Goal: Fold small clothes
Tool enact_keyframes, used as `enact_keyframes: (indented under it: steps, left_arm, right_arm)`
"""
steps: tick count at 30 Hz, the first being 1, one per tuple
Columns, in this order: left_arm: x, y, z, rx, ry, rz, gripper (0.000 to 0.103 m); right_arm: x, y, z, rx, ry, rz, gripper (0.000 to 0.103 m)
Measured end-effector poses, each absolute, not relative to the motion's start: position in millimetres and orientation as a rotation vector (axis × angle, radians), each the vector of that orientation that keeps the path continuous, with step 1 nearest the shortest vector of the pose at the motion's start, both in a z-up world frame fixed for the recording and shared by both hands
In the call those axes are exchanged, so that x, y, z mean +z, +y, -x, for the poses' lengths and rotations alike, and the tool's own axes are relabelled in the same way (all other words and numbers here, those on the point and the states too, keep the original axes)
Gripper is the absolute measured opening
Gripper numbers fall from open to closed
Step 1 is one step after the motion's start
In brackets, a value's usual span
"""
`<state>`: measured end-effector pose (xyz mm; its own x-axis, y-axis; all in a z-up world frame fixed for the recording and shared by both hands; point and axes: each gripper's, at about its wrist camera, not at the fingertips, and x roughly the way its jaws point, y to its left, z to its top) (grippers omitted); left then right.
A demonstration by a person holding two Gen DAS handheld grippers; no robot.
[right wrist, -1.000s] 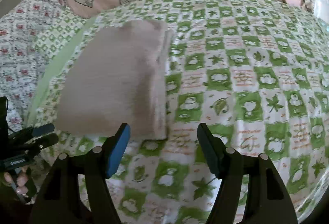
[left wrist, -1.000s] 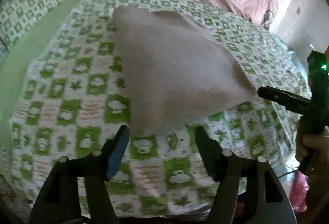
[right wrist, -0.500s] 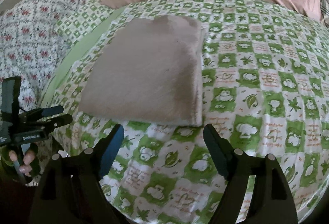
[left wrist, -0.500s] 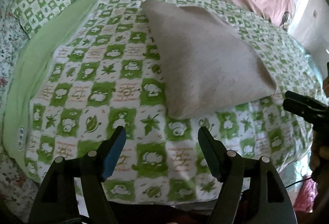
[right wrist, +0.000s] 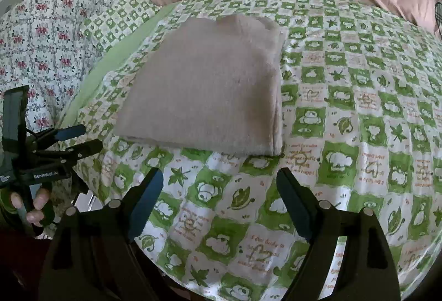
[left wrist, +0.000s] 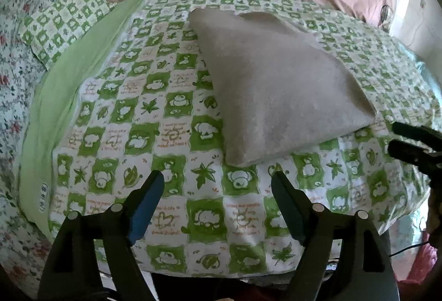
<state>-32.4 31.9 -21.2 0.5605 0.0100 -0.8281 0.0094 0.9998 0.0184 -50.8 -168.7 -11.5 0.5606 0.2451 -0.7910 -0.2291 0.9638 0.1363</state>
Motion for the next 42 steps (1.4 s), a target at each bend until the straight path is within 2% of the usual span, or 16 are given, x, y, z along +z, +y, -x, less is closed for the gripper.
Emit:
enact_keyframes:
  steps: [24, 42]
  left_arm:
    - [-5, 31, -8, 0.032, 0.948, -0.005, 0.082]
    - [-4, 63, -62, 0.056, 0.951, 0.118, 0.082]
  right_arm:
    - [2, -154, 10, 0.311, 0.907, 0.001, 0.087]
    - [14, -177, -69, 0.227, 0.880, -0.108, 0.087]
